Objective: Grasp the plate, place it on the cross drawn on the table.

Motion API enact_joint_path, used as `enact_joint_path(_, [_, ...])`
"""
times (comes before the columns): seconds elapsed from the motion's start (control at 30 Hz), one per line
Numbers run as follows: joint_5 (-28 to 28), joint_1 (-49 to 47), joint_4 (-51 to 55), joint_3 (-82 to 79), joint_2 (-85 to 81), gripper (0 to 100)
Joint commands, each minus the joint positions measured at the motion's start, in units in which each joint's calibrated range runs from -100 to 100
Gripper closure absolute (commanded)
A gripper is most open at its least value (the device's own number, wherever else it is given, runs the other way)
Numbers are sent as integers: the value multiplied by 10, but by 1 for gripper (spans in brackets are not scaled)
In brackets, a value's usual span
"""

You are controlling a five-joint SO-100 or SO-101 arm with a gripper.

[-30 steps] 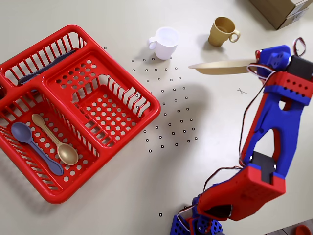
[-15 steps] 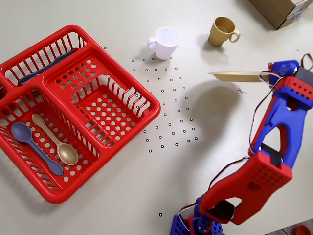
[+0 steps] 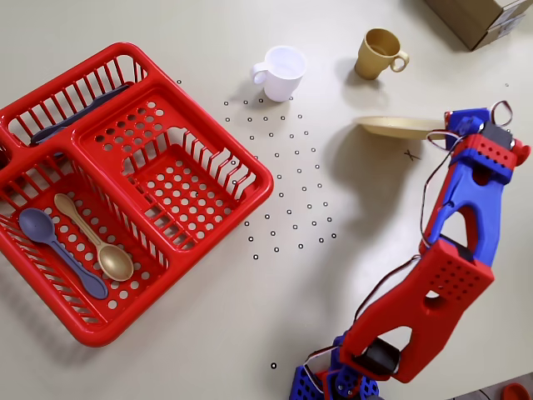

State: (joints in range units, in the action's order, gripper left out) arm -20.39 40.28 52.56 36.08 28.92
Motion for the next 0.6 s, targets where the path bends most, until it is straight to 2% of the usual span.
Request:
enact_joint_path(0.0, [-8, 11, -13, 55, -13, 100])
enact_joint_path(0.3, [-15, -4, -28, -4, -15, 98])
enact_joint_path(0.57, [-26, -32, -182, -369, -191, 96])
